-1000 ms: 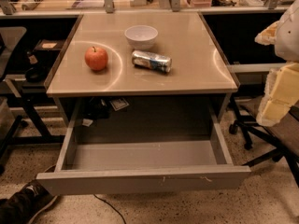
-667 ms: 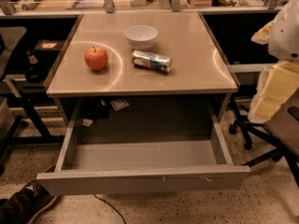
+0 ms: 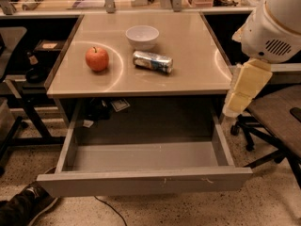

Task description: Place redbull can into top drawer

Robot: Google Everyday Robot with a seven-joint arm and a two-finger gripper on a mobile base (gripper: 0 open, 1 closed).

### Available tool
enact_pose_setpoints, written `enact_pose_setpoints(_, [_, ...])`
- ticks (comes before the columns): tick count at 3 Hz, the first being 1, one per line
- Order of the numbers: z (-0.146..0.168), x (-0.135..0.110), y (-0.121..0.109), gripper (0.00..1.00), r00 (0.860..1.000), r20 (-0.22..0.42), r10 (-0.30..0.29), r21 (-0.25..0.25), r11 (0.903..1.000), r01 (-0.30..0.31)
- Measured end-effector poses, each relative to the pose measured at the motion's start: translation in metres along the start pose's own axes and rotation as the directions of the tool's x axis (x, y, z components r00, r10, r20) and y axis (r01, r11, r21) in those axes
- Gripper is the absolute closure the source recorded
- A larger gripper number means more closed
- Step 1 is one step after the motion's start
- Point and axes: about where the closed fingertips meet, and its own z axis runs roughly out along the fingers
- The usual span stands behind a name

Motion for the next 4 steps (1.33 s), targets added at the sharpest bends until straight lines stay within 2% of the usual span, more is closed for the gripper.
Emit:
enact_pose_setpoints(1, [0.022, -0.026, -0.005, 0.0, 1.0, 0.007, 0.026, 0.012, 0.9996, -0.026])
enact_pose_setpoints(2, [0.054, -0.069, -0.026, 0.0, 0.996, 0.03, 0.086, 0.002, 0.9963, -0.086])
enact_pose_setpoints(4, [0.059, -0.074, -0.026, 0.0, 0.995, 0.041, 0.093, 0.004, 0.9957, -0.093])
